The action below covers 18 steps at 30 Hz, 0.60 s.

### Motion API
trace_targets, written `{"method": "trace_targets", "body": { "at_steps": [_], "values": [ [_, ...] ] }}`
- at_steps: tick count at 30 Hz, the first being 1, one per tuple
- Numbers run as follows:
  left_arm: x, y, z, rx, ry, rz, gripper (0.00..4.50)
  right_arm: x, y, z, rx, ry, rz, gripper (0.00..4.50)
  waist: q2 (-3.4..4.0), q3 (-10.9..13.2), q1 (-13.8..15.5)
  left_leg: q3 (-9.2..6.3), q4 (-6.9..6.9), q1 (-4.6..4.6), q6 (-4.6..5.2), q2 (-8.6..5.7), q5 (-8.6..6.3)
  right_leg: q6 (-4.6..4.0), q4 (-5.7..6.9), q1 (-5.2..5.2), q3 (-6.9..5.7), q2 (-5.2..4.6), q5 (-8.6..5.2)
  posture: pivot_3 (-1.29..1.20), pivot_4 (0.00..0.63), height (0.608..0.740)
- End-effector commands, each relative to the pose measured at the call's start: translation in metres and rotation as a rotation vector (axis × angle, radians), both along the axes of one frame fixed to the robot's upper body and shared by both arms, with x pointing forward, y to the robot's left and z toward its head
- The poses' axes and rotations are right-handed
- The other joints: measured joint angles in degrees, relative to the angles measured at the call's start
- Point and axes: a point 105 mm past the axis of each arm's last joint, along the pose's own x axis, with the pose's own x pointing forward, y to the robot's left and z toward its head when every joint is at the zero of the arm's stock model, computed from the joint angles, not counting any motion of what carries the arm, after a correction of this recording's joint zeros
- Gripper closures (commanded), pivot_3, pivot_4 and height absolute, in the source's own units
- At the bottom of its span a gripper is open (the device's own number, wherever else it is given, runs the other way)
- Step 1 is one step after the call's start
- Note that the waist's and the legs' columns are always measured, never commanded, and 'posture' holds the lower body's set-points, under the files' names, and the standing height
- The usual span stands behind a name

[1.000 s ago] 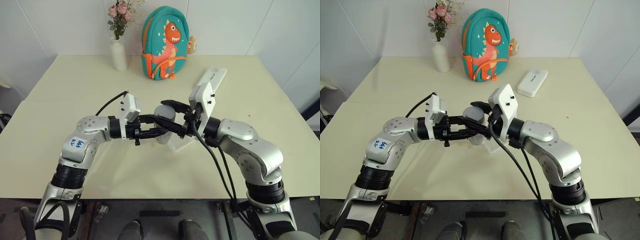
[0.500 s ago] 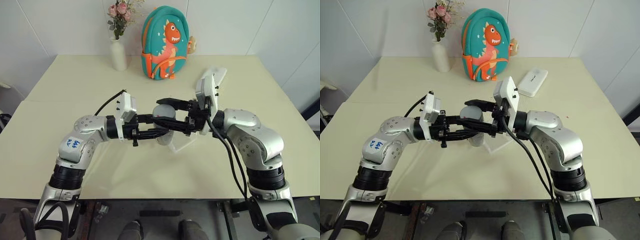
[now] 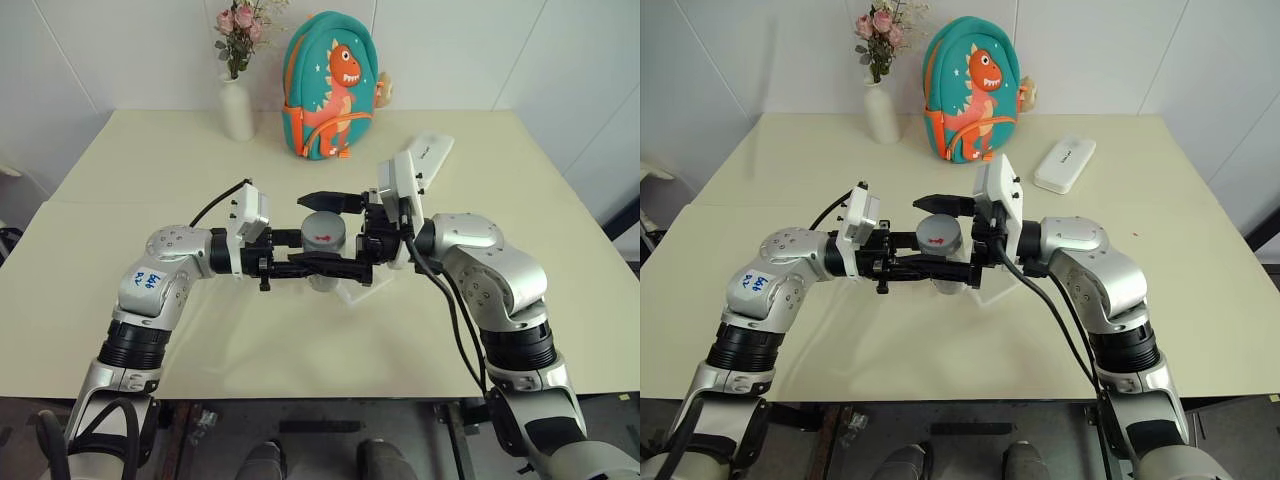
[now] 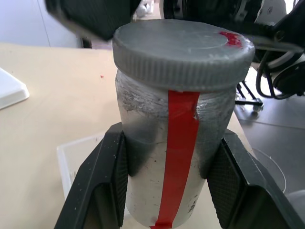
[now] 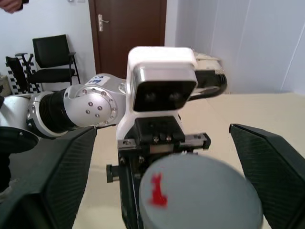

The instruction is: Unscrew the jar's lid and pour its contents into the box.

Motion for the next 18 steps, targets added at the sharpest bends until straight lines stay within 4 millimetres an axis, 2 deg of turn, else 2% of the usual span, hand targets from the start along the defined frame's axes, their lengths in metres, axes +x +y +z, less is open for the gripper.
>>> {"method": "trace_targets", "body": {
  "at_steps": [1, 8, 18],
  "values": [
    [0.004, 0.0, 0.009, 0.018, -0.05, 0.027, 2.62, -0.019, 0.008, 0.016, 0.012, -0.121, 0.053, 0.04, 0.0, 0.02, -0.01, -0.01, 0.0, -0.01, 0.0, 0.02, 0.0, 0.0, 0.01, -0.03, 0.0, 0.02, 0.0, 0.0, 0.15, 0.74],
    [0.003, -0.004, 0.012, 0.011, -0.061, 0.016, 2.62, -0.014, 0.009, 0.009, 0.015, -0.085, 0.006, 0.04, -0.01, 0.02, 0.1, -0.02, 0.0, -0.02, -0.01, 0.01, 0.0, 0.01, 0.03, -0.03, -0.01, 0.01, -0.01, 0.0, 0.15, 0.74],
    [-0.005, -0.006, 0.015, -0.021, -0.107, -0.002, 2.62, 0.011, 0.006, 0.008, 0.021, -0.066, -0.108, 0.04, 0.0, 0.03, 0.06, -0.01, 0.01, -0.02, -0.01, 0.02, 0.0, 0.01, 0.04, -0.03, 0.0, 0.0, -0.01, 0.0, 0.15, 0.74]
  ]
}}
